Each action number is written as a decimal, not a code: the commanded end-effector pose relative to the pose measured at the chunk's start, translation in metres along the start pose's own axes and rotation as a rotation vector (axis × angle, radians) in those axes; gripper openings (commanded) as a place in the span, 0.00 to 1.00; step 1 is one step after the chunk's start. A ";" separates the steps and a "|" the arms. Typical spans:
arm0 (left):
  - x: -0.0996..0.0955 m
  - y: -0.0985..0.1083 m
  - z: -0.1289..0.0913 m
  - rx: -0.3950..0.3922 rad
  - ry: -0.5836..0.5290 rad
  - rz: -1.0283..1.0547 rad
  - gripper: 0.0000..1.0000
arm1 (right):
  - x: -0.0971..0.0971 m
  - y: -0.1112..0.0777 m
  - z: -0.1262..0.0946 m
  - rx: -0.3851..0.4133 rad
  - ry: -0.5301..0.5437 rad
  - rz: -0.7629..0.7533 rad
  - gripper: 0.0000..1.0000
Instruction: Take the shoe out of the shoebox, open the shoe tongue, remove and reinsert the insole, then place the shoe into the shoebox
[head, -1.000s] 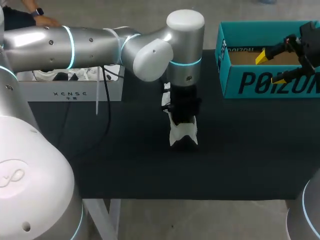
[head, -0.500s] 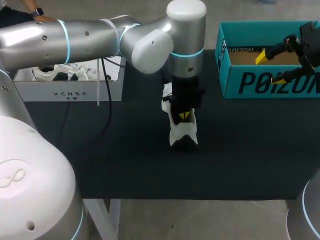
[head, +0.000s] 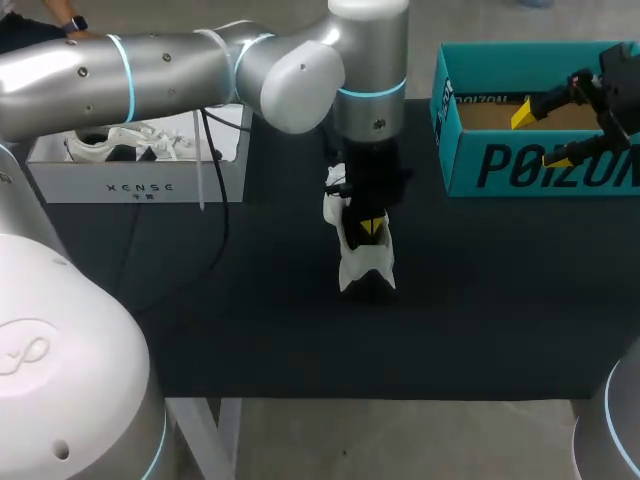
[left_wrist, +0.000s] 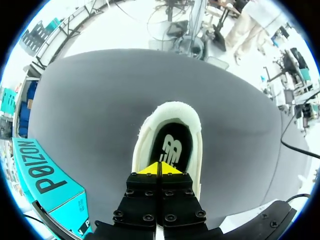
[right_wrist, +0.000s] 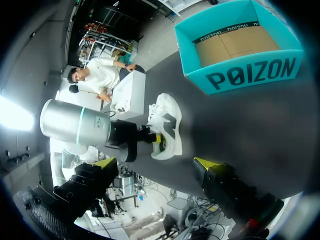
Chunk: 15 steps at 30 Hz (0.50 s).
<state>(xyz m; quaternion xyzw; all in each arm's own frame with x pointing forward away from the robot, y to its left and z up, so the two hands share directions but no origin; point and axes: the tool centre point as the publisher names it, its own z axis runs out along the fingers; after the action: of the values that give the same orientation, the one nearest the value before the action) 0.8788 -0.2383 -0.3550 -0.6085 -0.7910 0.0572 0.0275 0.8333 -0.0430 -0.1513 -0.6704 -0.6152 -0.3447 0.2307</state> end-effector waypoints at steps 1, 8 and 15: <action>0.001 0.002 0.001 0.002 -0.003 0.002 0.00 | 0.000 0.000 0.001 0.001 -0.004 0.002 1.00; 0.001 0.002 0.001 0.002 -0.003 0.002 0.00 | 0.000 0.000 0.001 0.001 -0.004 0.002 1.00; 0.002 0.004 0.002 -0.005 0.021 0.018 0.00 | 0.000 0.000 0.001 0.001 -0.004 0.002 1.00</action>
<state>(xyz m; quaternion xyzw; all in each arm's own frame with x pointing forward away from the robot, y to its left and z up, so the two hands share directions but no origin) 0.8805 -0.2365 -0.3562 -0.6099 -0.7899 0.0578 0.0276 0.8333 -0.0429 -0.1513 -0.6704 -0.6152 -0.3447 0.2308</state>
